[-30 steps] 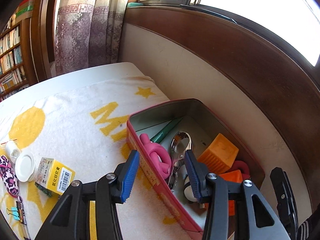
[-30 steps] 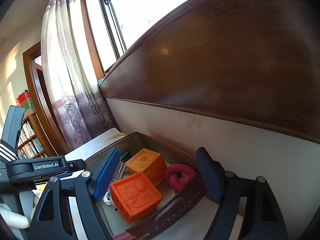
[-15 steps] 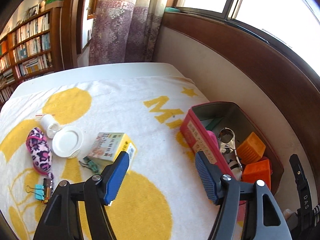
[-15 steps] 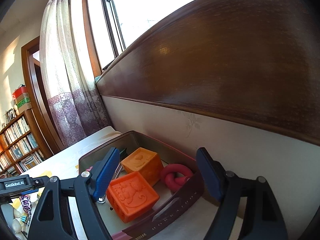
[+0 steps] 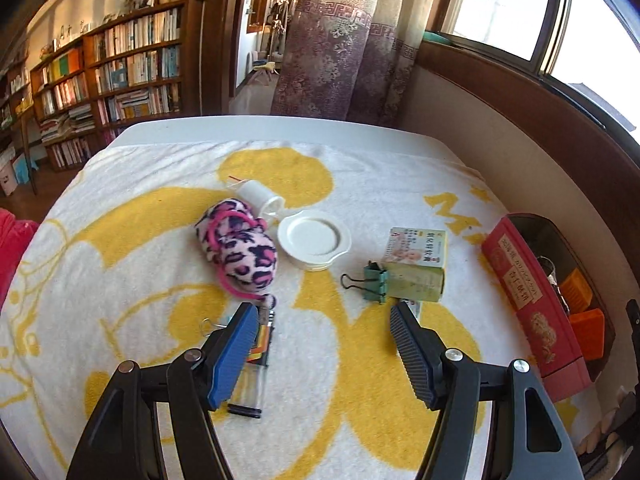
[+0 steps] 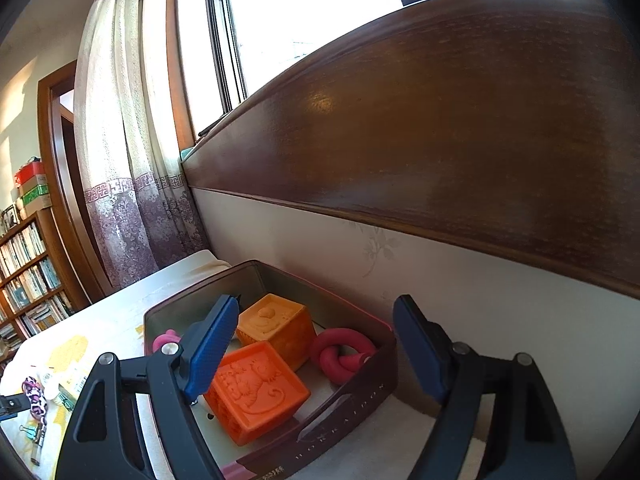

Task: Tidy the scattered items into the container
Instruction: 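Move the left gripper to the clear lighter and grasp it, then grasp the yellow ointment box with the right gripper while the left holds the lighter, then carry the yellow box into the tin and open the right gripper, then carry the lighter into the tin and open the left gripper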

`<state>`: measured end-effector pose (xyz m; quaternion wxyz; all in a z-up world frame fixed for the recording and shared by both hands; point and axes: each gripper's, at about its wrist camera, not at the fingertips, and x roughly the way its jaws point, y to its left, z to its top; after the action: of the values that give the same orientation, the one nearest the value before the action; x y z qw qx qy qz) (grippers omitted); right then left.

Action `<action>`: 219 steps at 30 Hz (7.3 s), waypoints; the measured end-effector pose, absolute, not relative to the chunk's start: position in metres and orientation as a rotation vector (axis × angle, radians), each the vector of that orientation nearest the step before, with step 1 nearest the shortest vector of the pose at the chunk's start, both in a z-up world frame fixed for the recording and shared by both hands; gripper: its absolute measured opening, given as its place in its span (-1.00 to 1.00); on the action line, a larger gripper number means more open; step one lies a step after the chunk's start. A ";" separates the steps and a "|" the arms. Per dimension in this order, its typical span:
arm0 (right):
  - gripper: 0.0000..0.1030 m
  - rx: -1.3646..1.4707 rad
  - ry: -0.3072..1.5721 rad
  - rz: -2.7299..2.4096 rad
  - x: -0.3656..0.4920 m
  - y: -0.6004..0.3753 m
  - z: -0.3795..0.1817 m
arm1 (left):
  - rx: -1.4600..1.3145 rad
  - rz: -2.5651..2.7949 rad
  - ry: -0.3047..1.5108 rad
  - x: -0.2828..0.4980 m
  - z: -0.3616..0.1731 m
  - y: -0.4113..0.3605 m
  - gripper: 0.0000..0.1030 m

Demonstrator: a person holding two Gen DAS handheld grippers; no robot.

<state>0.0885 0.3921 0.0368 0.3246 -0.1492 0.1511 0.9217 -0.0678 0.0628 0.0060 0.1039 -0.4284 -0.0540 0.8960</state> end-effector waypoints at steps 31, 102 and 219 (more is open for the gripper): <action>0.64 -0.409 0.335 2.399 0.081 0.386 0.034 | -1.359 2.602 0.067 -0.069 -0.045 0.051 -0.25; 0.46 -1.446 0.920 2.804 -0.122 0.248 -0.023 | -1.218 2.461 -0.183 -0.044 -0.030 0.030 -0.53; 0.47 -0.355 0.407 2.494 0.067 0.425 0.053 | -1.134 2.198 0.098 -0.101 0.023 0.331 0.30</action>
<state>0.0671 0.4252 0.0531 0.2906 -0.1333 0.1527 0.9352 -0.1006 0.3306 0.0231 0.3270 -0.4330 0.0376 0.8391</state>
